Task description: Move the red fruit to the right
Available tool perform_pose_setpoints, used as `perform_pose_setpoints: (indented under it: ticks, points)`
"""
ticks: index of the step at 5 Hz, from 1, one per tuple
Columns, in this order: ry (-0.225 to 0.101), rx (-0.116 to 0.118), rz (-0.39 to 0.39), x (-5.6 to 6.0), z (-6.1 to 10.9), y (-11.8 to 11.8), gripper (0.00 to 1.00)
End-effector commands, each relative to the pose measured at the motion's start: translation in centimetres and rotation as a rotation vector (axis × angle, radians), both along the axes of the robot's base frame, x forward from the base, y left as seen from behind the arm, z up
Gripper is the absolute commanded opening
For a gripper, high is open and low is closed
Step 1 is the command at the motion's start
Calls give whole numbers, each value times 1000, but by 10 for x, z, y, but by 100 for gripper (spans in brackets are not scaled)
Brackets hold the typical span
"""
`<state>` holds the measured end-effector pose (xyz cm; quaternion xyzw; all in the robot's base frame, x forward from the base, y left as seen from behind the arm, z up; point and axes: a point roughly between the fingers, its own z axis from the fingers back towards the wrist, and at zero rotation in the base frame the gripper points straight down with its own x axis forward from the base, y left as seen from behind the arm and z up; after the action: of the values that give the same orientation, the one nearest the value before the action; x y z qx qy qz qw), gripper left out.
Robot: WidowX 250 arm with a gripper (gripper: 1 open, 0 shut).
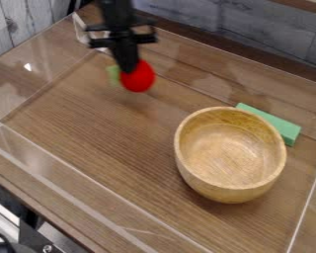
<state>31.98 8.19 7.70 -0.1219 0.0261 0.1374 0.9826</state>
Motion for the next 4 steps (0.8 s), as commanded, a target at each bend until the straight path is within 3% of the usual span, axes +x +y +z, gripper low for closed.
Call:
perform_pose_setpoints:
  ticks: [1, 2, 3, 4]
  points:
    - [-115, 42, -91, 18, 37, -29, 0]
    - [-127, 42, -247, 35, 27, -66, 0]
    - [-122, 52, -346, 49, 6, -84, 0]
    - [-122, 57, -297, 45, -1, -85, 0]
